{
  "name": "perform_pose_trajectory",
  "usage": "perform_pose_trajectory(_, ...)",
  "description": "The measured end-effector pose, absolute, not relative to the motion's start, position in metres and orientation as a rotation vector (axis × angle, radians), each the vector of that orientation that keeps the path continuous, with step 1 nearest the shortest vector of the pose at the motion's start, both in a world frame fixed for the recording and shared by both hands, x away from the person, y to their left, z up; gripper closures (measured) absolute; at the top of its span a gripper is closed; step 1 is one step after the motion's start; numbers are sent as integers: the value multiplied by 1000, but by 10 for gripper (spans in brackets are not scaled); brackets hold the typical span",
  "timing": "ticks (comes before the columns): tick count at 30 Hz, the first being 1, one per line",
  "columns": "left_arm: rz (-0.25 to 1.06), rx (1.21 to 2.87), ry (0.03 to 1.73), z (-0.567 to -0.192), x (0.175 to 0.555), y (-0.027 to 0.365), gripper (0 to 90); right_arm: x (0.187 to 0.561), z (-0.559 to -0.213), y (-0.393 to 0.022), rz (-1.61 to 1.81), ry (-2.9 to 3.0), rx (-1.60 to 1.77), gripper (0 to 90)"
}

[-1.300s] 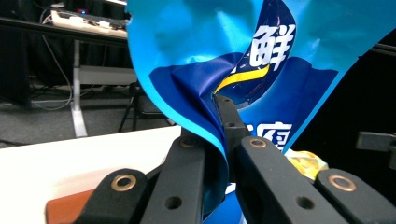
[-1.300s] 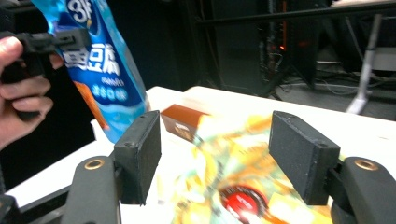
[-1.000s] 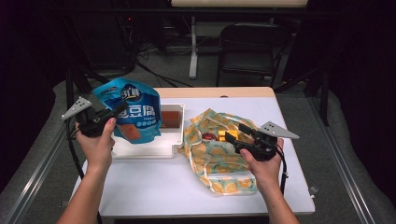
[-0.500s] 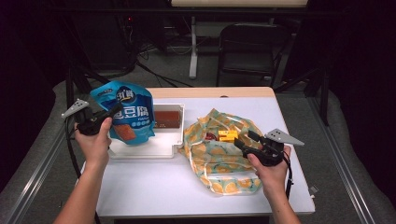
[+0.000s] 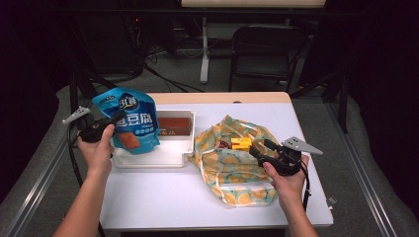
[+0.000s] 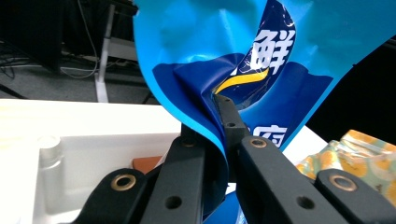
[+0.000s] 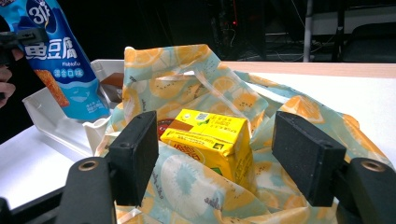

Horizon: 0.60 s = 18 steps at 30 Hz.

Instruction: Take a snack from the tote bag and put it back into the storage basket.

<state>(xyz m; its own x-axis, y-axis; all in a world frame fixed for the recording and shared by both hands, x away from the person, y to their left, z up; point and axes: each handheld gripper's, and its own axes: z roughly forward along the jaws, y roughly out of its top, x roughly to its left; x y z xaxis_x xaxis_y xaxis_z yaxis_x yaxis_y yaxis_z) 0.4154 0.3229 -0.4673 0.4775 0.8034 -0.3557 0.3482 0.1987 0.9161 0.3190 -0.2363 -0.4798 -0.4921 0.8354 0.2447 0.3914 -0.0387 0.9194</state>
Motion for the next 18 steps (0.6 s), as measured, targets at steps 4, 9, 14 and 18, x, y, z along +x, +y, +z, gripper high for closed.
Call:
perform_pose_trajectory(4, 438, 1396, 1113, -473, 417, 327, 900, 320, -482, -239, 1544, 1845, 1309, 315)
perform_pose_trajectory(9, 451, 1393, 1121, -478, 417, 331, 900, 319, -483, -240, 1539, 1842, 1317, 315)
perform_pose_trajectory(14, 440, 1370, 1133, -480, 416, 334, 876, 320, -483, -241, 1538, 1837, 1323, 315)
perform_pose_trajectory(18, 460, 1369, 1165, -479, 411, 337, 768, 321, -485, -242, 1536, 1830, 1332, 315)
